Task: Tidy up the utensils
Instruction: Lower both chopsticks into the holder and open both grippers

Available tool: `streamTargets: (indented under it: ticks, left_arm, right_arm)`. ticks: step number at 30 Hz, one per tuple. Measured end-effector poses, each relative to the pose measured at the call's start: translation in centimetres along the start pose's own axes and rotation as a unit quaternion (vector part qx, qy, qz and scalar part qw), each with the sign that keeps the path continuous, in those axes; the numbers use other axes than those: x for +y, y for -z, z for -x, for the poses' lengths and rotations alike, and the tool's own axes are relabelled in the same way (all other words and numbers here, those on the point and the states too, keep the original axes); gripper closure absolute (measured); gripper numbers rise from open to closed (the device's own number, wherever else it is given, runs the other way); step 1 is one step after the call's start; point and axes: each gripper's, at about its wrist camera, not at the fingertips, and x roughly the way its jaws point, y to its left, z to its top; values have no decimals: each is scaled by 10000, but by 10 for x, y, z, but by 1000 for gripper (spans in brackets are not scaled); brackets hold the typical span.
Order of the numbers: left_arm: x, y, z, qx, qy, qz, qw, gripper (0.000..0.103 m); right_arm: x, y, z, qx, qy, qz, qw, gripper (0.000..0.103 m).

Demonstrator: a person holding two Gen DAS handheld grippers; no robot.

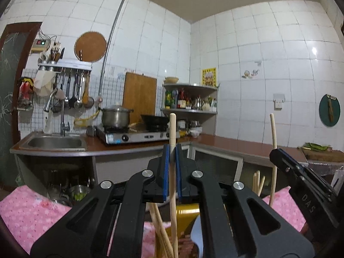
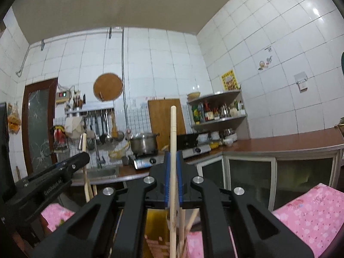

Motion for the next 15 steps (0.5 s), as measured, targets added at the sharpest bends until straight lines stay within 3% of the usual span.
streamTargets:
  ticks: [10,12,14,15]
  left_arm:
    - [7,21,18,640,-2,-16,9979,97]
    - [11,23,21,841,-30,96,9964,87]
    - [17,23,28,1012,-52,231,9946,67]
    - [18,22,33,1043,-86,239,9942,63]
  right_arm:
    - [-6,27,11,1105,7,144,9938,96]
    - [-8,30,12,1333,19,117,9910,96]
    - [-10,31,15,1525,42,87,9883,96]
    - [-10,29,17,1578,62,83,9874,96]
